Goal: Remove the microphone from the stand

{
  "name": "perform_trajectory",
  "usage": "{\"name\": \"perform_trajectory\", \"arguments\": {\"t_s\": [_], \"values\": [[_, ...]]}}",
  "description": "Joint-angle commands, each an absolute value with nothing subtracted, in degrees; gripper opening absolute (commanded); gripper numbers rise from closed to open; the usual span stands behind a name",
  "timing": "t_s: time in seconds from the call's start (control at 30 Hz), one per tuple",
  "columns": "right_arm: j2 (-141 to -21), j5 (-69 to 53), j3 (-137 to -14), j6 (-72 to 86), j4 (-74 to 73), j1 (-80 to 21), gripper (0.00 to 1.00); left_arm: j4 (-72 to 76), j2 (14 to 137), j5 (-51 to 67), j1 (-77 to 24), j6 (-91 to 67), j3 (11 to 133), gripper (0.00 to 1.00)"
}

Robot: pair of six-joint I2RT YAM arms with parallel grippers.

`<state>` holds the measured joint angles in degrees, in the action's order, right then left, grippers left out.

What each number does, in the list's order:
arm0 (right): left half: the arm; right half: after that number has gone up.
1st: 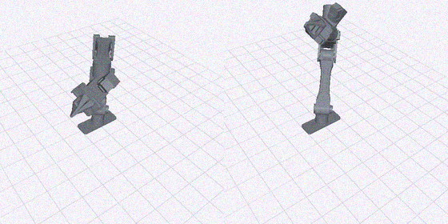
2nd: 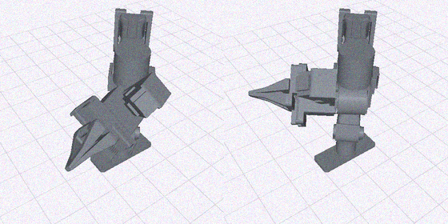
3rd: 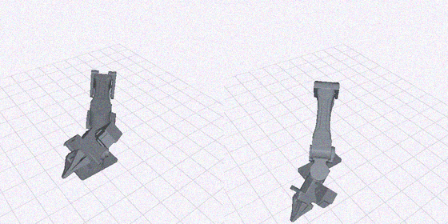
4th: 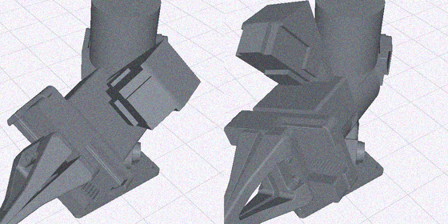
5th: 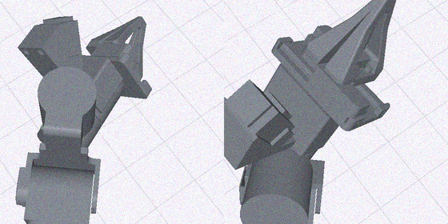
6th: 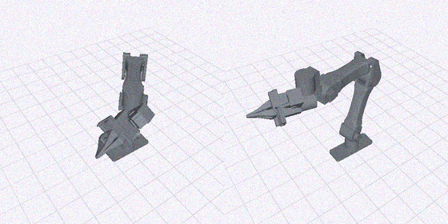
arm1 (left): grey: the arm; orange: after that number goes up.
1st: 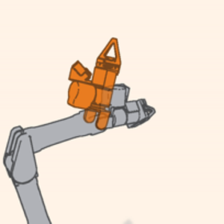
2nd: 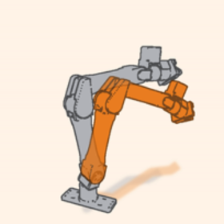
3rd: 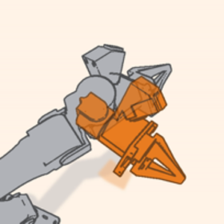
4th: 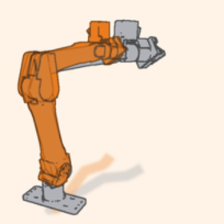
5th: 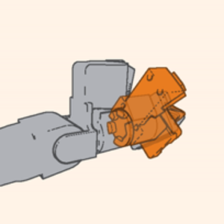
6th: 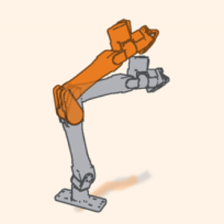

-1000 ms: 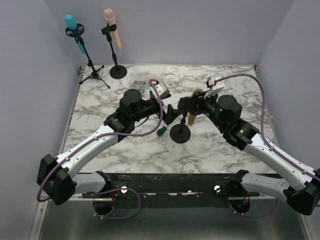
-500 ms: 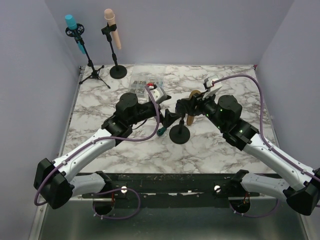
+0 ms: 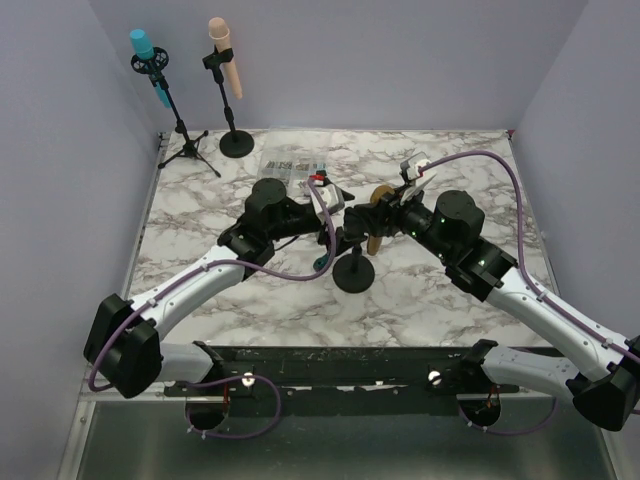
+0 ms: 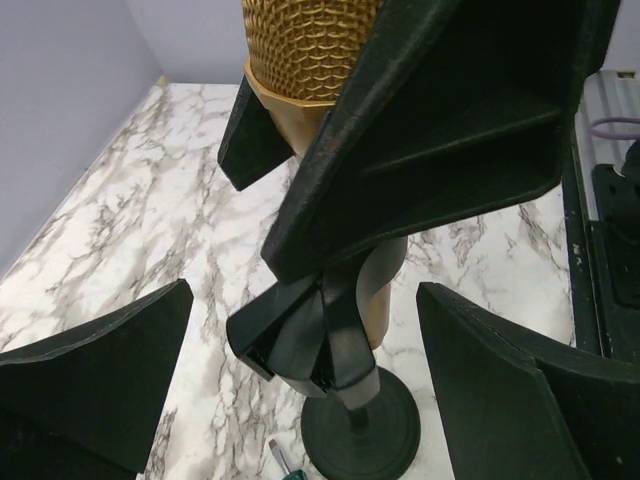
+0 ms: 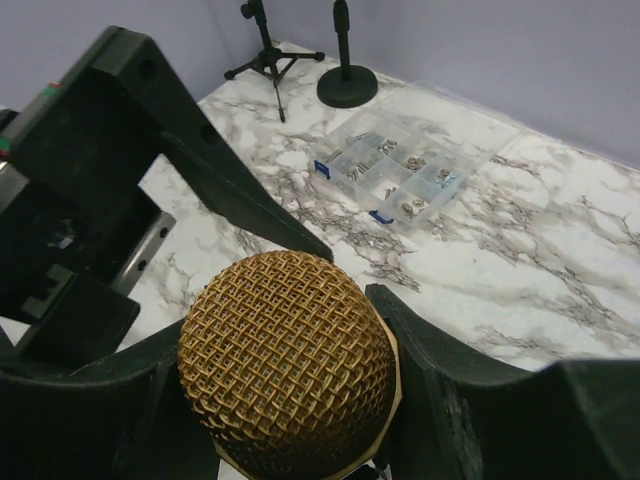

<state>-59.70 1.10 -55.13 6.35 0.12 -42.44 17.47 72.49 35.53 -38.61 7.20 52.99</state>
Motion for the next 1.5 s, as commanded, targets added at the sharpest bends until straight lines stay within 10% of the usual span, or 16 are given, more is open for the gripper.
{"name": "perform_trajectory", "arguments": {"t_s": [0.0, 0.43, 0.63, 1.47], "values": [[-59.36, -3.22, -54.07, 7.41, 1.75, -42.8, 0.01, 15.48, 77.18, 47.9, -36.42, 9.33, 58.49, 0.99], [-58.75, -2.46, -53.18, 7.43, 2.36, -42.77, 0.01, 15.09, 79.82, 50.06, -36.34, 9.21, 58.18, 0.82], [-59.05, -2.88, -53.18, 7.97, 3.33, -42.74, 0.01, 6.09, 79.59, 41.42, -36.36, 14.96, 60.26, 0.0], [-65.22, 3.82, -80.05, 3.1, 0.53, -42.76, 0.01, 8.0, 77.62, 31.75, -38.83, 12.93, 55.43, 0.0]]}}
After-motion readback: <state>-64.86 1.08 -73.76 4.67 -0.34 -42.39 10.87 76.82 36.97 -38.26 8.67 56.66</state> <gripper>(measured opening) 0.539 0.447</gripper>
